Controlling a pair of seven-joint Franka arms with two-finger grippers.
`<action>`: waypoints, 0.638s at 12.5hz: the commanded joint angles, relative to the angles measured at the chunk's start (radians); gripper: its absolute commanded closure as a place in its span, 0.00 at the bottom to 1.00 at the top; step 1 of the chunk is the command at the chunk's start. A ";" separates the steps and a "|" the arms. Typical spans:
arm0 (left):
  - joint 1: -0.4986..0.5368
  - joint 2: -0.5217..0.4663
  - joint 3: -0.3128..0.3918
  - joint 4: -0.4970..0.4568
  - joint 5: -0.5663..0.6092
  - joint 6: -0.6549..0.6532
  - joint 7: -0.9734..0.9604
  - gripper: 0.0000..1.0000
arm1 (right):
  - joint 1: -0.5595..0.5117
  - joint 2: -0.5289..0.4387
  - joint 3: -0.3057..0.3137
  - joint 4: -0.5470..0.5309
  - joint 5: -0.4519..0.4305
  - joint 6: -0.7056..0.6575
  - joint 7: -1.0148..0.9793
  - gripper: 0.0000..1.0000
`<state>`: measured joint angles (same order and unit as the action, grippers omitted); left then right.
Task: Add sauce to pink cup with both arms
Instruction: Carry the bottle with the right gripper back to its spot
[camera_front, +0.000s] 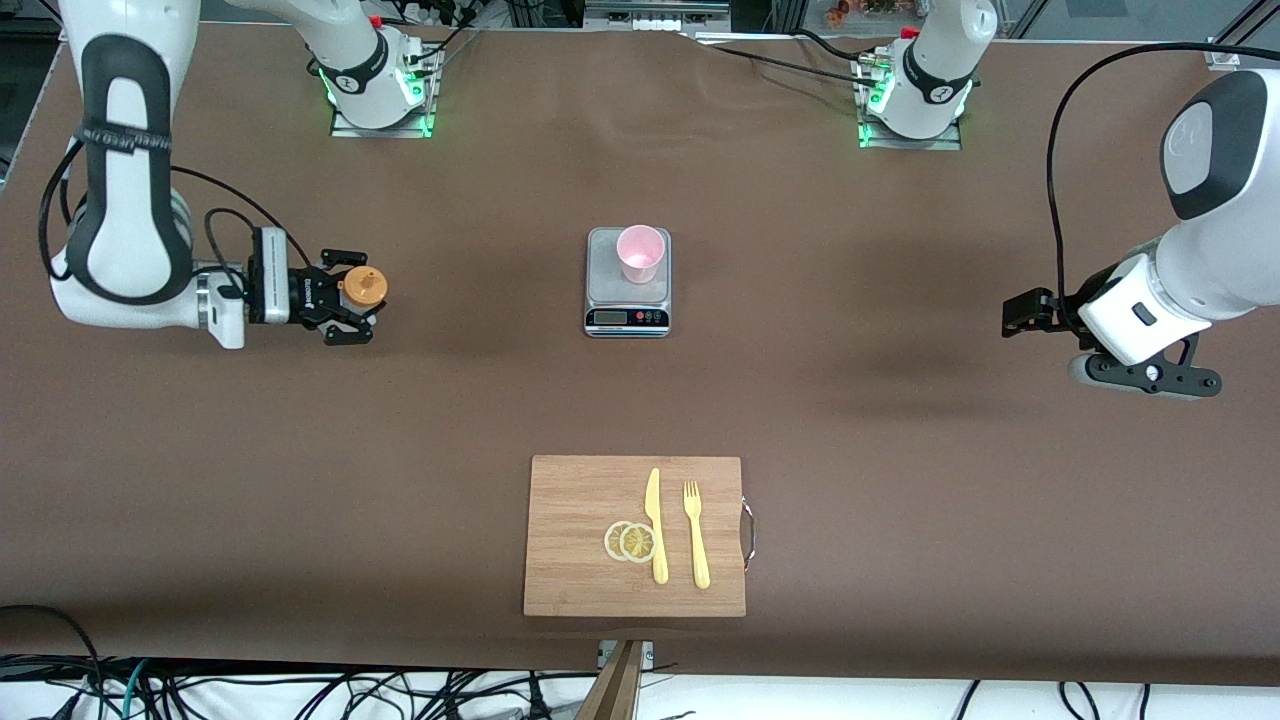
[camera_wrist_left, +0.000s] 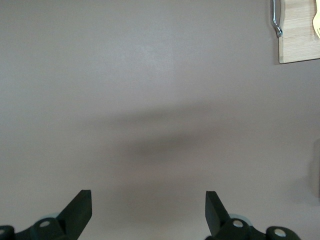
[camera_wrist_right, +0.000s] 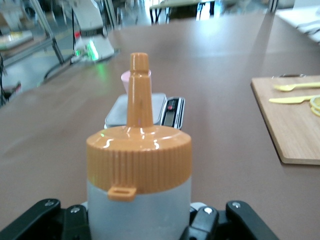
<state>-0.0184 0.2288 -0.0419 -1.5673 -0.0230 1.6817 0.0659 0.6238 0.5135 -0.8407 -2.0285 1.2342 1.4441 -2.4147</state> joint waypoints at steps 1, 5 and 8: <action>-0.008 0.007 0.005 0.024 0.008 -0.020 0.017 0.00 | -0.196 0.152 0.136 0.120 0.114 -0.170 -0.038 0.94; -0.009 0.007 0.005 0.024 0.008 -0.022 0.015 0.00 | -0.482 0.256 0.400 0.195 0.116 -0.197 -0.087 0.94; -0.009 0.007 0.005 0.024 0.008 -0.022 0.015 0.00 | -0.513 0.298 0.430 0.215 0.105 -0.200 -0.141 0.94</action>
<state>-0.0194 0.2292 -0.0419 -1.5664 -0.0230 1.6815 0.0659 0.1299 0.7948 -0.4294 -1.8476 1.3387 1.2747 -2.5363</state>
